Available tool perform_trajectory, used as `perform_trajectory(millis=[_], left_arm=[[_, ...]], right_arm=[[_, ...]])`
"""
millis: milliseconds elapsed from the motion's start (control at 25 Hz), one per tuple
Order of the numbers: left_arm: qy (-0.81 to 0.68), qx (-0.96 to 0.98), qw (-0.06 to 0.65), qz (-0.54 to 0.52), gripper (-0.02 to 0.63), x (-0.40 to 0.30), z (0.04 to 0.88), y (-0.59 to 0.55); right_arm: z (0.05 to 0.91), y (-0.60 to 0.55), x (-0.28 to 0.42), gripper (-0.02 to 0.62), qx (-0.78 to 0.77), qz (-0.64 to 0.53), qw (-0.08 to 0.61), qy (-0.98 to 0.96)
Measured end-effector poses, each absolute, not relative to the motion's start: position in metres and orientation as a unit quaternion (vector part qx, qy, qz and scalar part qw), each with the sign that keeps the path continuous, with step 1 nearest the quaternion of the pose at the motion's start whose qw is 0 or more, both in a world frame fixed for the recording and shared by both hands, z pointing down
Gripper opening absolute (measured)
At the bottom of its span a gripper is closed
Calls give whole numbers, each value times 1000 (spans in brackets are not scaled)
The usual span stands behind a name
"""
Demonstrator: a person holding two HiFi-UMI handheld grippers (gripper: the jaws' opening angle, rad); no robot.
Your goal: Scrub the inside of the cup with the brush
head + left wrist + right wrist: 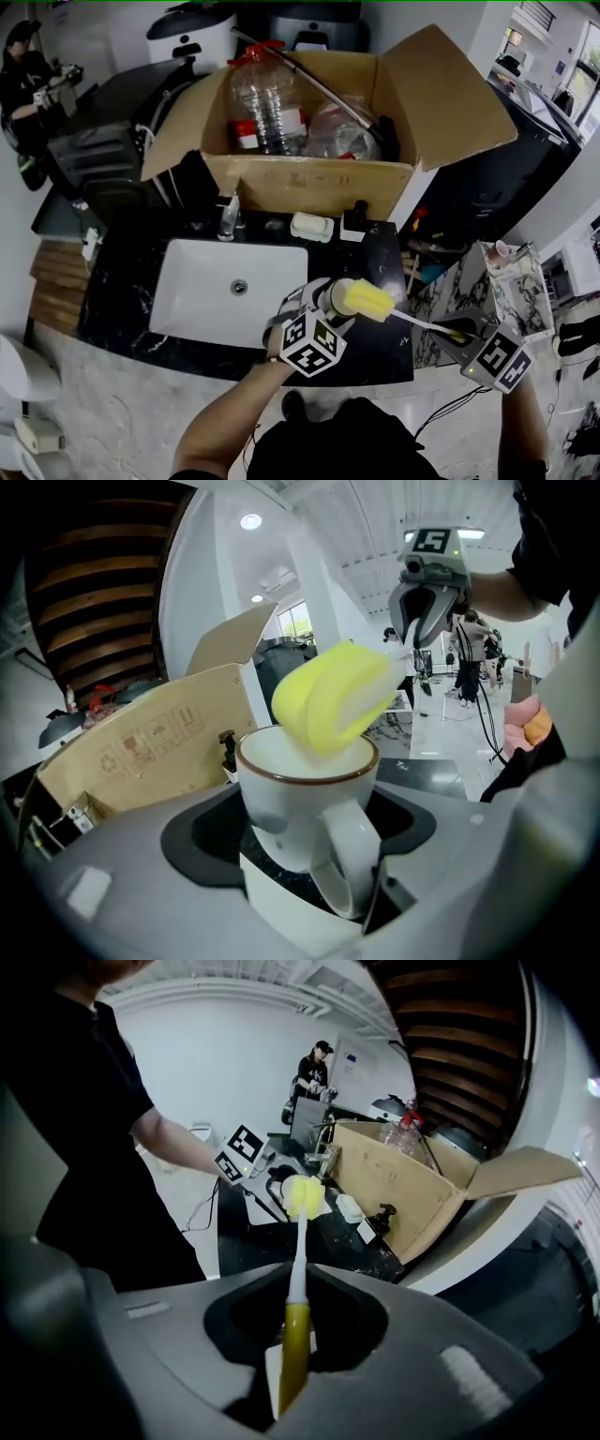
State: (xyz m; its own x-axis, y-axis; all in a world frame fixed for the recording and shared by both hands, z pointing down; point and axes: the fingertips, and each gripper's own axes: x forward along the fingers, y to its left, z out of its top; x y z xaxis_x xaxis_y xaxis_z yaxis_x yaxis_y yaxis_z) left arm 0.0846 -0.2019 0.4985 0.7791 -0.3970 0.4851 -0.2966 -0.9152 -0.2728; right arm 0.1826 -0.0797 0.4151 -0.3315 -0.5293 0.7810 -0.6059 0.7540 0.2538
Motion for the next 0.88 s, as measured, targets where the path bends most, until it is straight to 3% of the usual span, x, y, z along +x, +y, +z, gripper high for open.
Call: perform_trajectory(millis=[360, 880], left_arm=[[153, -922, 139, -328, 400, 107, 518, -183], [165, -906, 144, -363, 399, 125, 525, -186]], right_arm=[[419, -88, 179, 41, 274, -22, 584, -764], [395, -102, 170, 43, 222, -61, 584, -779]])
